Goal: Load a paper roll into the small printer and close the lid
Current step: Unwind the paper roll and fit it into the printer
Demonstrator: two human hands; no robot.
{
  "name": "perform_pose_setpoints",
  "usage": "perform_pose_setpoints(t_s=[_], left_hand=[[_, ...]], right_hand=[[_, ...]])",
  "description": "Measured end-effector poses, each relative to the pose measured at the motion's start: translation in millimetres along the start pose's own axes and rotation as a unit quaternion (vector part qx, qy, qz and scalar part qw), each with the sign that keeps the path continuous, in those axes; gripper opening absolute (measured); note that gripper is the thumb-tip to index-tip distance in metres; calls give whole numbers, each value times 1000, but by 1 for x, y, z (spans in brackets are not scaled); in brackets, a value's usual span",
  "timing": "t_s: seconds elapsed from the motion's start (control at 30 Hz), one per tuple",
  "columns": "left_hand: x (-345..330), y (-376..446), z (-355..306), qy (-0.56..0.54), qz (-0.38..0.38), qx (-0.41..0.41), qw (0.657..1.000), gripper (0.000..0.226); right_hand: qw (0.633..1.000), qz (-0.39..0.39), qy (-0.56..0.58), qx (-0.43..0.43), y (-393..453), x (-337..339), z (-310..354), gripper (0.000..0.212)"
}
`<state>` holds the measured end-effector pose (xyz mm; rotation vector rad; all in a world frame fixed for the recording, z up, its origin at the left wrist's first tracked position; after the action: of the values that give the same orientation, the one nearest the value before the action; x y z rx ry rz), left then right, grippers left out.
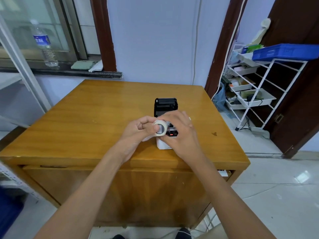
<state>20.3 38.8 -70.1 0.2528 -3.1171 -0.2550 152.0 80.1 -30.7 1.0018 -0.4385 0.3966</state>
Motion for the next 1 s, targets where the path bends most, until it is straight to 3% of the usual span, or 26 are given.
perform_pose_setpoints(t_s=[0.07, 0.27, 0.53, 0.73, 0.9, 1.0], left_hand=[[-2, 0, -2, -4, 10, -2, 1000, 60], [3, 3, 1, -15, 6, 5, 1000, 43], [6, 5, 2, -127, -3, 28, 991, 46], [13, 5, 8, -163, -32, 38, 985, 65], [2, -1, 8, -113, -41, 54, 991, 57], [13, -6, -6, -4, -83, 50, 995, 40]], right_hand=[[1000, -10, -5, 6, 0, 4, 1, 35], [999, -1, -38, 15, -4, -2, 13, 42], [988, -87, -126, -10, 14, -11, 35, 28], [983, -136, -113, -44, 17, -9, 35, 29], [969, -145, -161, -115, 8, 2, 27, 31], [977, -65, -167, -112, 5, 3, 16, 37]])
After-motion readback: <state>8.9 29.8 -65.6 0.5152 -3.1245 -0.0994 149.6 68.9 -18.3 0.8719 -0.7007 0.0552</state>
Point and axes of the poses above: each hand's wrist, its own y-axis towards the middle knuckle, its own x-axis out of the back of the hand, z = x × y, the point moved 10 cm from there along y, towards the middle knuckle, and after that the axes turned 4 degrees about y, right-handed, at the moved point
